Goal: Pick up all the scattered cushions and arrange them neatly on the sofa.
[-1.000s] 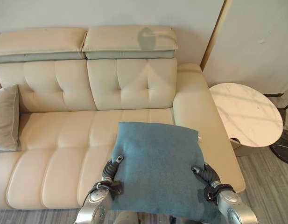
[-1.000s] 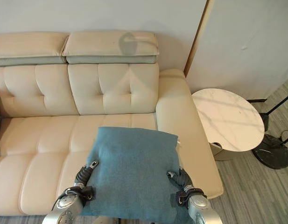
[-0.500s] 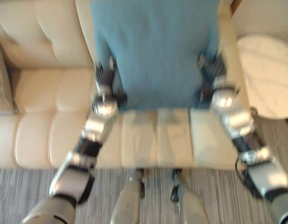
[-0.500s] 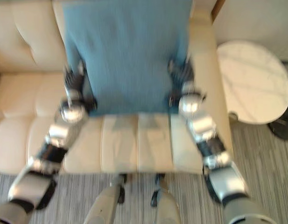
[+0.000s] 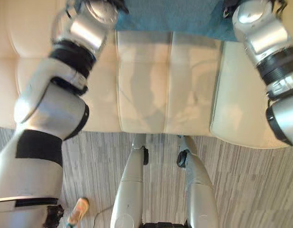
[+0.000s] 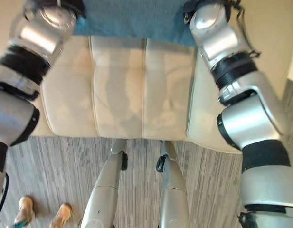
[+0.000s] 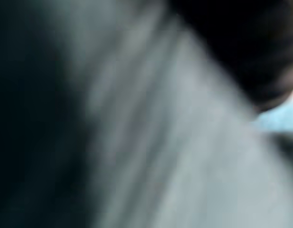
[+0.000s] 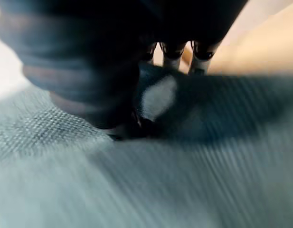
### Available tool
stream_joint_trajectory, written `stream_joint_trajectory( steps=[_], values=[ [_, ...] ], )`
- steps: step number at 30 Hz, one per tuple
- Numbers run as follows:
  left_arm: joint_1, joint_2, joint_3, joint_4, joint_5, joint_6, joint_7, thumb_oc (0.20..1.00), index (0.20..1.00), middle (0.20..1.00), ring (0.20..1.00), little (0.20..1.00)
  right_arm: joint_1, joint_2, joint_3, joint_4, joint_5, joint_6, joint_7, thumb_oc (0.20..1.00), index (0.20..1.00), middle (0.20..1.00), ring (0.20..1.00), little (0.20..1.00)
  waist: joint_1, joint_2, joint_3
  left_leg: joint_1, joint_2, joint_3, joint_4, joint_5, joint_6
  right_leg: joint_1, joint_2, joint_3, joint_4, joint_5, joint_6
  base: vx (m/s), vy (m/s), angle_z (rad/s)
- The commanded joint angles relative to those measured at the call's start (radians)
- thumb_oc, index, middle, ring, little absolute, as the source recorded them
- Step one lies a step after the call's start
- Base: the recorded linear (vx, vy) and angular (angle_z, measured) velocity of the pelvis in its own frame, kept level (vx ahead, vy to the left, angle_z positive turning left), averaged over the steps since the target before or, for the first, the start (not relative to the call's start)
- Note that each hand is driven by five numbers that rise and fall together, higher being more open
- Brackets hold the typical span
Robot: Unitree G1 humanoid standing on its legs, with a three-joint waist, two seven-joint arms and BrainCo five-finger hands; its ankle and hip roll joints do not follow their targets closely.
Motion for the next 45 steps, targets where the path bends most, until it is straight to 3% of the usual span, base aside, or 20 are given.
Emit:
stream_joint_trajectory(
  steps=[1, 2, 3, 9, 13, 16, 18, 19, 20, 22, 23, 27, 28, 30, 33, 35, 42, 44, 45],
  values=[
    [-0.203, 0.028, -0.087, 0.012, 0.215, -0.022, 0.043, 0.517, 0.517, 0.517, 0.517, 0.517, -0.237, -0.038, 0.059, -0.056, -0.159, -0.134, -0.125, 0.200, 0.200, 0.200, 0.200, 0.200, 0.010, -0.017, -0.061, -0.066, -0.036, 0.033, 0.132, -0.171, -0.023, 0.016, -0.050, 0.042, 0.115, -0.225, 0.099, 0.12, 0.099, 0.03],
    [-0.205, 0.023, -0.107, 0.075, 0.219, -0.015, 0.019, 1.000, 1.000, 1.000, 1.000, 1.000, -0.273, -0.055, 0.098, 0.002, -0.171, -0.118, -0.141, 0.780, 0.780, 0.780, 0.780, 0.780, 0.011, -0.014, -0.074, -0.094, -0.044, 0.040, 0.125, -0.166, -0.023, -0.015, -0.056, 0.046, 0.114, -0.221, 0.104, 0.12, 0.110, 0.03],
    [-0.189, 0.020, -0.089, 0.088, 0.197, -0.010, 0.013, 1.000, 1.000, 1.000, 1.000, 1.000, -0.265, -0.064, 0.109, 0.020, -0.185, -0.099, -0.148, 1.000, 1.000, 1.000, 1.000, 1.000, 0.012, -0.014, -0.071, -0.101, -0.046, 0.043, 0.127, -0.163, -0.024, -0.023, -0.062, 0.043, 0.115, -0.219, 0.106, 0.08, 0.095, 0.03],
    [-0.078, 0.047, -0.010, 0.122, 0.154, -0.014, -0.031, 1.000, 1.000, 1.000, 1.000, 1.000, -0.204, -0.125, 0.119, 0.127, -0.225, -0.018, -0.115, 1.000, 1.000, 1.000, 1.000, 1.000, 0.008, -0.018, -0.059, -0.112, -0.063, 0.049, 0.130, -0.167, -0.013, -0.016, -0.066, 0.044, 0.081, -0.192, 0.115, 0.05, 0.076, 0.06],
    [0.055, 0.062, 0.138, 0.082, -0.017, -0.052, -0.091, 1.000, 1.000, 1.000, 1.000, 1.000, -0.085, -0.176, 0.020, 0.136, -0.137, 0.006, -0.065, 1.000, 1.000, 1.000, 1.000, 1.000, 0.001, -0.017, -0.043, -0.076, -0.065, 0.052, 0.119, -0.170, -0.011, 0.032, -0.064, 0.048, 0.036, -0.170, 0.120, 0.00, 0.016, 0.00],
    [0.179, 0.088, 0.267, 0.010, -0.197, -0.105, -0.180, 1.000, 1.000, 1.000, 1.000, 1.000, 0.043, -0.204, -0.088, 0.085, -0.077, 0.020, -0.020, 1.000, 1.000, 1.000, 1.000, 1.000, -0.008, -0.013, -0.034, -0.035, -0.069, 0.054, 0.102, -0.172, -0.012, 0.078, -0.059, 0.055, 0.010, -0.158, 0.120, -0.01, 0.021, -0.01],
    [0.295, 0.109, 0.385, -0.079, -0.314, -0.150, -0.202, 1.000, 1.000, 1.000, 1.000, 1.000, 0.177, -0.208, -0.225, -0.014, -0.003, -0.006, -0.002, 1.000, 1.000, 1.000, 1.000, 1.000, -0.018, -0.005, -0.022, 0.007, -0.071, 0.057, 0.089, -0.176, -0.015, 0.116, -0.054, 0.056, -0.002, -0.154, 0.123, -0.02, 0.039, -0.04],
    [0.302, 0.109, 0.385, -0.084, -0.313, -0.149, -0.201, 1.000, 1.000, 1.000, 1.000, 1.000, 0.188, -0.208, -0.231, -0.021, -0.005, -0.004, -0.004, 1.000, 1.000, 1.000, 1.000, 1.000, -0.019, -0.006, -0.026, 0.006, -0.072, 0.056, 0.087, -0.172, -0.014, 0.117, -0.054, 0.054, -0.004, -0.151, 0.122, -0.03, 0.054, -0.08],
    [0.445, 0.110, 0.499, -0.214, -0.463, -0.213, -0.230, 1.000, 1.000, 1.000, 1.000, 1.000, 0.370, -0.167, -0.396, -0.147, 0.113, -0.058, 0.028, 1.000, 1.000, 1.000, 1.000, 1.000, -0.025, -0.001, -0.019, 0.059, -0.073, 0.056, 0.072, -0.175, -0.013, 0.164, -0.047, 0.054, -0.016, -0.151, 0.121, -0.03, 0.035, -0.09],
    [0.573, 0.114, 0.576, -0.282, -0.501, -0.228, -0.265, 1.000, 1.000, 1.000, 1.000, 1.000, 0.522, -0.108, -0.524, -0.202, 0.230, -0.109, 0.089, 1.000, 1.000, 1.000, 1.000, 1.000, -0.027, 0.001, -0.024, 0.113, -0.071, 0.056, 0.061, -0.178, -0.013, 0.212, -0.041, 0.051, -0.025, -0.150, 0.118, -0.02, 0.024, -0.09],
    [0.642, 0.100, 0.617, -0.304, -0.546, -0.229, -0.296, 1.000, 1.000, 1.000, 1.000, 1.000, 0.590, -0.096, -0.553, -0.220, 0.205, -0.101, 0.116, 1.000, 1.000, 1.000, 1.000, 1.000, -0.030, -0.002, -0.027, 0.146, -0.070, 0.055, 0.051, -0.179, -0.013, 0.241, -0.038, 0.049, -0.030, -0.149, 0.119, 0.00, 0.003, -0.06],
    [0.860, 0.084, 0.717, -0.361, -0.535, -0.215, -0.348, 1.000, 1.000, 1.000, 1.000, 1.000, 0.820, -0.032, -0.660, -0.283, 0.221, -0.109, 0.194, 1.000, 1.000, 1.000, 1.000, 1.000, -0.035, -0.013, -0.050, 0.254, -0.065, 0.054, 0.010, -0.180, -0.011, 0.341, -0.028, 0.037, -0.061, -0.139, 0.116, 0.01, 0.004, -0.04],
    [1.042, 0.072, 0.783, -0.445, -0.505, -0.212, -0.380, 1.000, 1.000, 1.000, 1.000, 1.000, 0.994, 0.009, -0.711, -0.359, 0.202, -0.105, 0.248, 1.000, 1.000, 1.000, 1.000, 1.000, -0.034, -0.026, -0.076, 0.333, -0.063, 0.053, -0.028, -0.179, -0.008, 0.415, -0.022, 0.028, -0.091, -0.122, 0.120, 0.03, 0.015, -0.06],
    [1.182, 0.043, 0.816, -0.483, -0.446, -0.196, -0.403, 1.000, 1.000, 1.000, 1.000, 1.000, 1.115, 0.051, -0.742, -0.395, 0.173, -0.097, 0.293, 1.000, 1.000, 1.000, 1.000, 1.000, -0.032, -0.034, -0.108, 0.407, -0.060, 0.060, -0.060, -0.181, 0.001, 0.481, -0.020, 0.022, -0.121, -0.105, 0.121, 0.05, 0.031, -0.12],
    [1.352, -0.025, 0.851, -0.557, -0.380, -0.176, -0.430, 1.000, 1.000, 1.000, 1.000, 1.000, 1.277, 0.103, -0.760, -0.433, 0.124, -0.086, 0.345, 1.000, 1.000, 1.000, 1.000, 1.000, -0.029, -0.040, -0.136, 0.489, -0.061, 0.061, -0.099, -0.181, 0.011, 0.553, -0.021, 0.020, -0.151, -0.086, 0.126, 0.04, 0.044, -0.15],
    [1.542, -0.124, 0.870, -0.601, -0.284, -0.143, -0.466, 1.000, 1.000, 1.000, 1.000, 1.000, 1.436, 0.195, -0.803, -0.429, 0.082, -0.075, 0.385, 1.000, 1.000, 1.000, 1.000, 1.000, -0.026, -0.046, -0.176, 0.594, -0.061, 0.066, -0.157, -0.183, 0.024, 0.630, -0.024, 0.009, -0.175, -0.072, 0.132, 0.04, 0.071, -0.04],
    [1.752, -0.219, 0.896, -0.484, -0.123, -0.068, -0.518, 1.000, 1.000, 1.000, 1.000, 1.000, 1.617, 0.297, -0.847, -0.274, -0.026, -0.028, 0.418, 1.000, 1.000, 1.000, 1.000, 1.000, -0.026, -0.039, -0.244, 0.758, -0.066, 0.101, -0.253, -0.175, 0.039, 0.738, -0.011, 0.001, -0.214, -0.036, 0.147, -0.05, 0.068, -0.10],
    [1.773, -0.236, 0.887, -0.424, -0.086, -0.050, -0.528, 1.000, 1.000, 1.000, 1.000, 1.000, 1.634, 0.315, -0.847, -0.220, -0.040, -0.015, 0.428, 1.000, 1.000, 1.000, 1.000, 1.000, -0.032, -0.029, -0.246, 0.788, -0.054, 0.113, -0.253, -0.173, 0.039, 0.747, 0.009, 0.021, -0.160, -0.099, 0.134, -0.18, -0.001, -0.33],
    [1.776, -0.271, 0.860, -0.255, -0.027, -0.024, -0.543, 1.000, 1.000, 1.000, 1.000, 1.000, 1.659, 0.352, -0.841, -0.120, -0.028, -0.008, 0.440, 1.000, 1.000, 1.000, 1.000, 1.000, -0.044, -0.014, -0.258, 0.824, -0.033, 0.129, -0.253, -0.162, 0.038, 0.777, 0.053, 0.051, -0.002, -0.235, 0.101, -0.20, -0.033, -0.26]
  ],
)
